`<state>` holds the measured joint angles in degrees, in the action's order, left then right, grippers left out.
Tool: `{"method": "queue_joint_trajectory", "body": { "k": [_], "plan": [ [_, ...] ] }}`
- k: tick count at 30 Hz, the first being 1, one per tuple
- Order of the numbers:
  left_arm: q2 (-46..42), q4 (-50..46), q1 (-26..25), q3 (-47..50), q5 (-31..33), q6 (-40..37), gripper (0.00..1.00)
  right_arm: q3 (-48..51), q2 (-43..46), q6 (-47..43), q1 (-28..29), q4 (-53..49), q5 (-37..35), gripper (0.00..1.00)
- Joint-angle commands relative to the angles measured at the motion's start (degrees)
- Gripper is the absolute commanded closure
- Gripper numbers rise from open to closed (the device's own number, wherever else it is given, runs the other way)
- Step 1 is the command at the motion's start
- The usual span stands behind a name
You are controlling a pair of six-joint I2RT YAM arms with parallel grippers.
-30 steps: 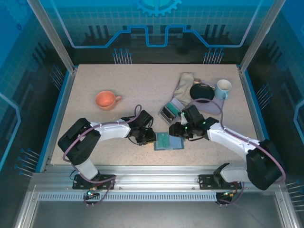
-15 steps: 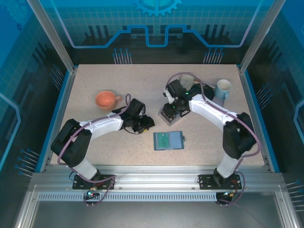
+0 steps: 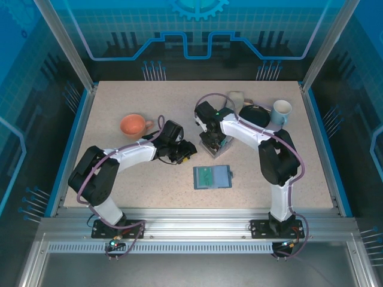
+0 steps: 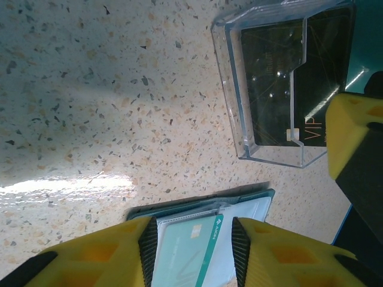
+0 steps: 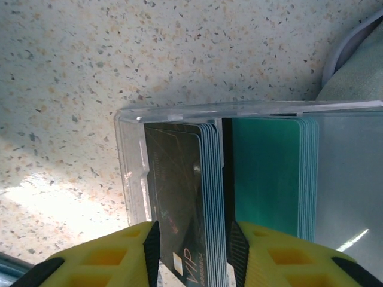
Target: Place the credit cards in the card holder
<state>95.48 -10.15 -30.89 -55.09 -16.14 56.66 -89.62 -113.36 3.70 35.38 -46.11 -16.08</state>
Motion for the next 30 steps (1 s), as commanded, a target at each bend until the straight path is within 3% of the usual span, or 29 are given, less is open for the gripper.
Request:
{"method": "queue_joint_trajectory", "body": {
  "k": [1, 14, 30],
  "plan": [
    [0.1, 0.7, 0.5, 0.2, 0.1, 1.4, 0.59, -1.6, -1.4, -2.0, 0.8, -1.9, -1.2, 0.62],
    [-1.6, 0.5, 0.6, 1.6, 1.5, 1.5, 0.58, -0.9, -4.2, -2.9, 3.5, 0.5, -13.7, 0.62],
    [-2.4, 1.1, 0.6, 2.5, 1.4, 1.6, 0.54, 0.1, -0.9, -3.1, 3.9, 1.4, -15.3, 0.68]
  ]
}}
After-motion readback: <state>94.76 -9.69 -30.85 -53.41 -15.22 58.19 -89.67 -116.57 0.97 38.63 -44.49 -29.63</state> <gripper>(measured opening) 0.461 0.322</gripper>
